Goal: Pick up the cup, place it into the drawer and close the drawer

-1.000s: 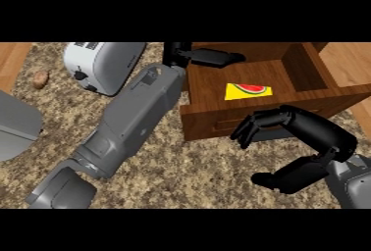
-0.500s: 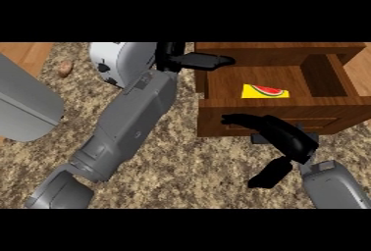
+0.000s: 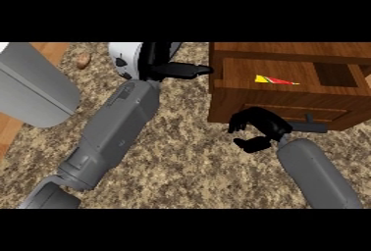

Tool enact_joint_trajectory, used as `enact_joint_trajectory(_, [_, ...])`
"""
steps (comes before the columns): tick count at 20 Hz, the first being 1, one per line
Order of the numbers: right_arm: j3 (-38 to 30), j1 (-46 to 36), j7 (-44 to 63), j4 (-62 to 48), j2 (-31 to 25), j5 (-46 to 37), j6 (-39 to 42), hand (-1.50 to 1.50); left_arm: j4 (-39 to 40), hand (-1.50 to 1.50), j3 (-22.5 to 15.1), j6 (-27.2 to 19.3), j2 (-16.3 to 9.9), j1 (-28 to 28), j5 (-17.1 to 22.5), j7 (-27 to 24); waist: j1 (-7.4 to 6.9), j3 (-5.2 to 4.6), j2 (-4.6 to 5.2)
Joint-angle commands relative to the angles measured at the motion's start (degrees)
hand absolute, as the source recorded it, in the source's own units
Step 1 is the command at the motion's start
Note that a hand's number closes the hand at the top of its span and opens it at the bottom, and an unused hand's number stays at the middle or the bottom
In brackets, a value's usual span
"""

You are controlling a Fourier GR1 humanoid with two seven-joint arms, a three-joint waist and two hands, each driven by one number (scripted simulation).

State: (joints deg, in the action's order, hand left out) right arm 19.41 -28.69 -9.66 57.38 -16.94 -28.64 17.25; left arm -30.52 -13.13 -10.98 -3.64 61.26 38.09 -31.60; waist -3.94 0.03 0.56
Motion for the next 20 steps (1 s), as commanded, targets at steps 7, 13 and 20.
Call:
enact_joint_trajectory(7, [-12.0, -16.0, -12.3, -23.0, -1.9, 2.8, -6.6, 1.5, -7.7, -1.5, 0.3, 5.6, -6.6, -7.0, 1.1, 2.6, -4.31, 0.27, 0.91])
enact_joint_trajectory(13, [-17.2, -23.5, -11.8, -29.7, -4.5, 4.4, -10.0, 1.5, -10.3, -1.5, -0.7, 7.2, -6.8, -10.3, 1.0, 3.3, -5.69, 0.27, 1.54])
enact_joint_trajectory(20, [-20.0, -25.0, -10.9, -29.3, -8.7, 7.5, -6.1, 1.5, -12.4, -1.5, -1.6, 9.4, -8.0, -12.1, 0.8, 3.9, -7.4, 0.27, 1.86])
